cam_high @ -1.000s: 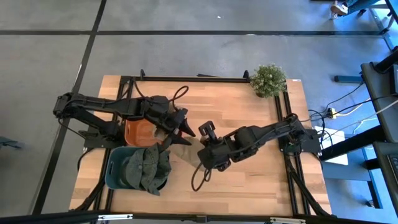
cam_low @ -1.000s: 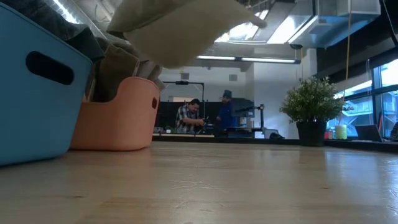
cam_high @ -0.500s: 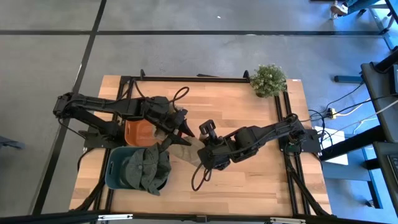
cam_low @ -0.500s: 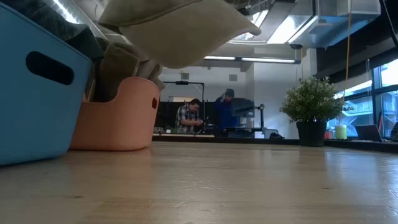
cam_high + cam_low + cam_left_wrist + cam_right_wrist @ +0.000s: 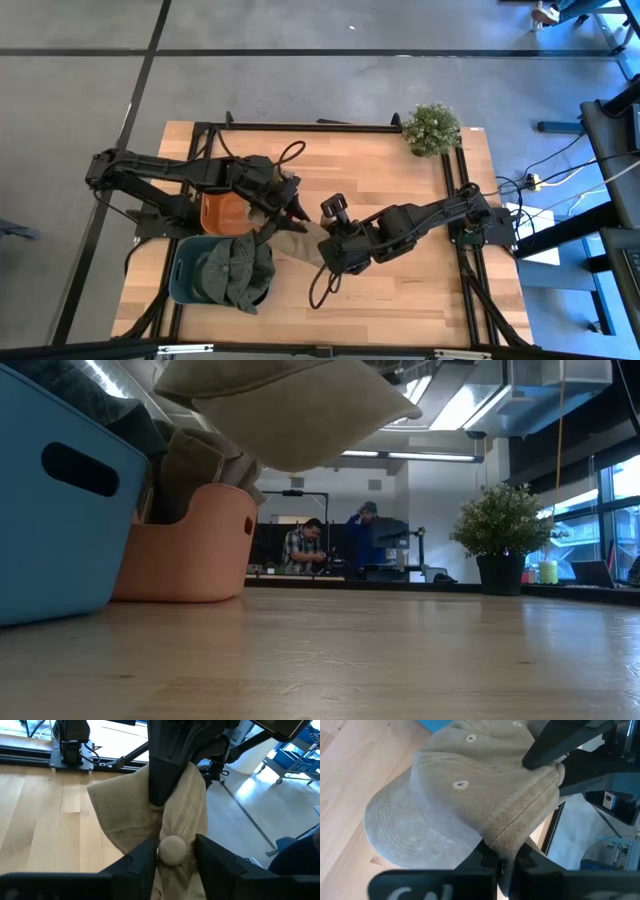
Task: Pick & Place hat
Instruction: Put the brown cap into the orange bin
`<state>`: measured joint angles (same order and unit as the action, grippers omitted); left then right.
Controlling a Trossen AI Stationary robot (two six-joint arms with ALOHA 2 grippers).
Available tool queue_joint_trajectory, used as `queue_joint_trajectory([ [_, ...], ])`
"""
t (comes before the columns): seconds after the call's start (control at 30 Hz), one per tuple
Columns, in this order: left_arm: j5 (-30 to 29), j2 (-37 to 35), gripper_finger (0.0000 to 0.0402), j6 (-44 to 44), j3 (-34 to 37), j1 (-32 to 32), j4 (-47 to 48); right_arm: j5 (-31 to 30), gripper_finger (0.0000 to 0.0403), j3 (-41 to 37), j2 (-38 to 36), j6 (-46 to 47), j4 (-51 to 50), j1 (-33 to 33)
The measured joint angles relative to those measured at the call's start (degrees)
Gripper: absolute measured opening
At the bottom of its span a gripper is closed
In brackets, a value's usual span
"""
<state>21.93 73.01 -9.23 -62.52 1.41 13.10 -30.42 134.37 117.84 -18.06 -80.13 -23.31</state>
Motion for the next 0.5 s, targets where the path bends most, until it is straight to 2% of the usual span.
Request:
queue_joint_trajectory([
  [0.2, 0.0, 0.0, 0.0071, 0.0, 0.0, 0.0, -0.04, 0.54, 0.0014, 0.0, -0.02, 0.0, 0.51, 0.0],
  [0.3, 0.02, 0.0, 0.0043, 0.12, 0.0, 0.02, -0.09, 3.86, 0.0027, 0.0, -0.04, -0.25, 1.39, 0.0],
  [0.5, 0.25, -0.05, 0.0037, 2.08, 0.0, 0.02, -1.21, 8.89, 0.0075, 0.0, -0.04, 4.17, 2.04, 0.0],
])
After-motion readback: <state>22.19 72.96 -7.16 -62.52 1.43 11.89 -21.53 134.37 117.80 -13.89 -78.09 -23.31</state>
